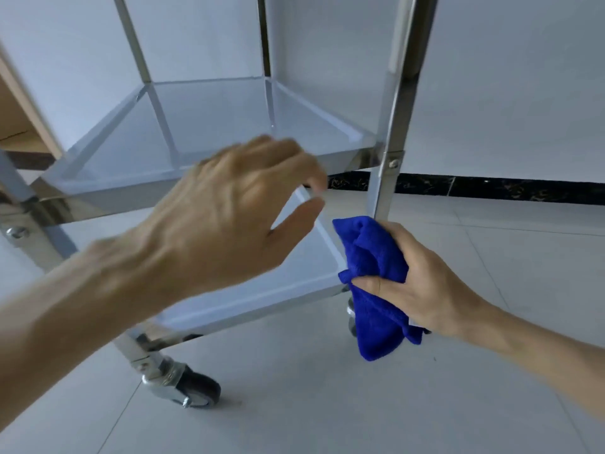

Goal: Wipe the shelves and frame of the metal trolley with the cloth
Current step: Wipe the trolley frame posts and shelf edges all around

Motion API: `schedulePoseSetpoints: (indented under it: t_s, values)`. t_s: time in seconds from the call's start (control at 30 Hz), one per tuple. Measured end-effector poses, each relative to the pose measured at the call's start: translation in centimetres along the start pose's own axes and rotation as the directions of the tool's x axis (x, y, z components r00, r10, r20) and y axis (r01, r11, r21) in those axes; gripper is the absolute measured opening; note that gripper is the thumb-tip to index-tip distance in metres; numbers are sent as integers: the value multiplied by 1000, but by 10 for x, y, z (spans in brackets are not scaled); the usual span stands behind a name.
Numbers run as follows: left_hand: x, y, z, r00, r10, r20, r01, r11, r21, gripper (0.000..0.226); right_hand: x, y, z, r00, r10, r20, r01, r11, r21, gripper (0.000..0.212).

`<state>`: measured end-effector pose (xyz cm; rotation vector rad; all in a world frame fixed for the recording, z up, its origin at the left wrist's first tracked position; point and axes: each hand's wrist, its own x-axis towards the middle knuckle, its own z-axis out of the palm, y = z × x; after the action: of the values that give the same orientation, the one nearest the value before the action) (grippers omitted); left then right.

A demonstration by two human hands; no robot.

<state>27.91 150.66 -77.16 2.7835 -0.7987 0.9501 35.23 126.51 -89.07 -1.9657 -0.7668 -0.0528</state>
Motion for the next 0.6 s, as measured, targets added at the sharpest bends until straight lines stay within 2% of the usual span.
schedulePoseSetpoints:
  t_s: [0.1, 0.23, 0.33, 0.4, 0.5, 0.6]
  values:
    - [45, 2, 8, 998, 42, -50, -40, 999, 35, 31, -6, 2, -16, 977, 31, -212, -11, 995, 95, 45]
    - [82, 5, 31, 998, 11, -66, -3, 993, 116, 43, 17, 3, -21, 869, 50, -493, 57, 978, 200, 37]
    - [91, 3, 56, 995, -104, 7, 104, 994, -28, 46, 51, -6, -1, 838, 32, -545, 121, 963, 242, 48]
    - [86, 1, 73, 987, -127, 102, 140, 981, -135, 48, 70, -6, 20, 798, 89, -597, 123, 944, 305, 57]
    - [76, 1, 88, 982, -146, 123, 160, 980, -117, 55, 84, 9, 45, 713, 150, -685, 44, 965, 257, 57]
    - [74, -1, 89, 982, -147, 120, 163, 977, -135, 55, 68, 43, 64, 731, 188, -655, -87, 979, 184, 55]
